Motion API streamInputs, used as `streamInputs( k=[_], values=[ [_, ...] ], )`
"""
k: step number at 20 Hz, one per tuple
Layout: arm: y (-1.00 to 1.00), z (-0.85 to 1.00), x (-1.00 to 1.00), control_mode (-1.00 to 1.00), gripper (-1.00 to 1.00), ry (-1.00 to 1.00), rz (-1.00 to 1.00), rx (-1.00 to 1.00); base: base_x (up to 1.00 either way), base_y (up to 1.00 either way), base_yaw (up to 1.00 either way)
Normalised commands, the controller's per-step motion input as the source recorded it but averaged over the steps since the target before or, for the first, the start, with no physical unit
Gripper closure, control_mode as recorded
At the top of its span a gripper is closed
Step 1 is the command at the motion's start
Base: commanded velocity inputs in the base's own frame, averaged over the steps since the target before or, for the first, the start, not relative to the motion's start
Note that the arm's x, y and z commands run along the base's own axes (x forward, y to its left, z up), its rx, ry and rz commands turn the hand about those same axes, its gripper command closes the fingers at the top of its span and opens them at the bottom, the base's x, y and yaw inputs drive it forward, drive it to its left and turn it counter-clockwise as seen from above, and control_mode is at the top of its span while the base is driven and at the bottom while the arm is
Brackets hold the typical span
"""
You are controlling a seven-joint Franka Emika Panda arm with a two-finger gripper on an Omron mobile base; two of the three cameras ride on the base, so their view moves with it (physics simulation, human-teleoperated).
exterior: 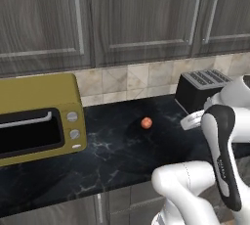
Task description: Place the beer on the top shelf of the fridge to keep it out of children's reach, and place the sweet potato and peach on lower shelves for easy access.
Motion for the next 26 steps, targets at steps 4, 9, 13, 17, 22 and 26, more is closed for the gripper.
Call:
streamInputs(
  k=[4,9,13,17,22,26],
  values=[
    [0.06,-0.24,0.62,-1.00,-1.00,0.00,0.00,0.00,0.00,0.00,0.00],
    [0.11,-0.26,0.61,-1.00,-1.00,0.00,0.00,0.00,0.00,0.00,0.00],
    [0.04,-0.38,0.54,-1.00,-1.00,0.00,0.00,0.00,0.00,0.00,0.00],
    [0.05,-0.45,0.44,-1.00,-1.00,0.00,0.00,0.00,0.00,0.00,0.00],
    [0.15,-0.43,0.44,-1.00,-1.00,0.00,0.00,0.00,0.00,0.00,0.00],
    [0.24,-0.28,0.46,-1.00,-1.00,0.00,0.00,0.00,0.00,0.00,0.00]
  ],
)
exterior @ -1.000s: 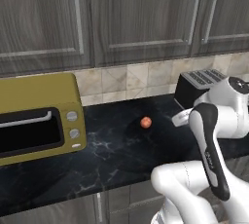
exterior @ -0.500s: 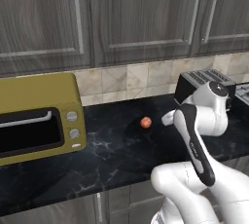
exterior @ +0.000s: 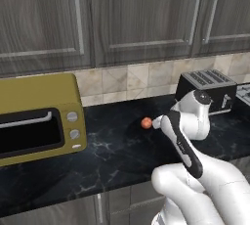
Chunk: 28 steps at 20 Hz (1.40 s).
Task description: Place the beer on the top shelf of the fridge to keep it out of children's reach, and place the sweet potato and peach on lower shelves for easy access.
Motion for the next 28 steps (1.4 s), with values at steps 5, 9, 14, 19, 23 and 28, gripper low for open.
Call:
streamInputs(
  k=[5,9,14,19,23,28],
  values=[
    [0.17,-0.19,0.48,-1.00,-1.00,0.00,0.00,0.00,0.00,0.00,0.00],
    [0.02,-0.06,0.42,-1.00,-1.00,0.01,0.00,0.00,0.00,0.00,0.00],
    [0.00,0.00,0.37,-1.00,-1.00,0.05,-0.01,0.00,0.00,0.00,0.00],
    [0.00,-0.15,0.27,-1.00,-1.00,0.03,-0.01,0.00,0.00,0.00,0.00],
    [0.00,-0.29,0.23,-1.00,-1.00,0.00,0.00,0.00,0.00,0.00,0.00],
    [0.00,-0.44,0.21,-1.00,-1.00,0.00,0.00,0.00,0.00,0.00,0.00]
  ],
)
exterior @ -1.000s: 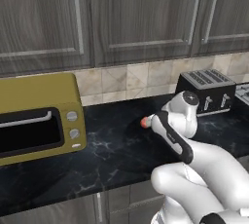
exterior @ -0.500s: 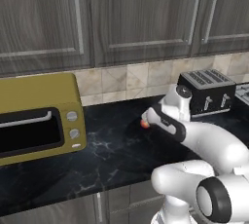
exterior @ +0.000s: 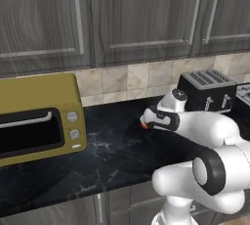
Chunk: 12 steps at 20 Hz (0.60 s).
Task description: Place the beer on the top shelf of the fridge to keep it out of children's reach, and place the sweet potato and peach on lower shelves for easy access.
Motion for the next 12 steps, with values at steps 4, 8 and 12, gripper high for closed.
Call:
streamInputs(
  k=[4,8,12],
  values=[
    [0.00,-0.46,0.23,-1.00,-1.00,0.00,0.00,0.00,0.00,0.00,0.00],
    [0.00,-0.29,0.28,-1.00,-1.00,0.00,0.00,0.00,0.00,0.00,0.00],
    [0.00,-0.14,0.33,-1.00,-1.00,0.00,0.00,0.00,0.00,0.00,0.00]
  ],
)
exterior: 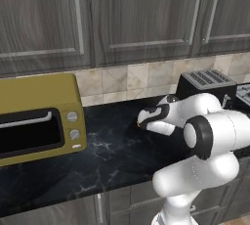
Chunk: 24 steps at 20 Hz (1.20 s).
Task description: Place the beer on the top shelf of the fridge to keep it out of children's reach, and place the sweet potato and peach on lower shelves for easy access.
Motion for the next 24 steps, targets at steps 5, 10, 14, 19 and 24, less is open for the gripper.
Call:
streamInputs(
  k=[5,10,14,19,24],
  values=[
    [0.00,-0.07,0.36,-1.00,-1.00,0.01,0.00,0.00,0.00,0.00,0.00],
    [0.00,-0.15,0.28,-1.00,-1.00,0.02,-0.01,0.00,0.00,0.00,0.00],
    [0.00,-0.29,0.13,-1.00,-1.00,0.04,-0.01,0.00,0.00,0.00,0.00],
    [0.00,-0.25,0.09,-1.00,-1.00,0.03,-0.02,0.00,0.00,0.00,0.00],
    [0.00,-0.26,0.06,-1.00,1.00,0.03,-0.02,0.00,0.00,0.00,0.00]
  ],
)
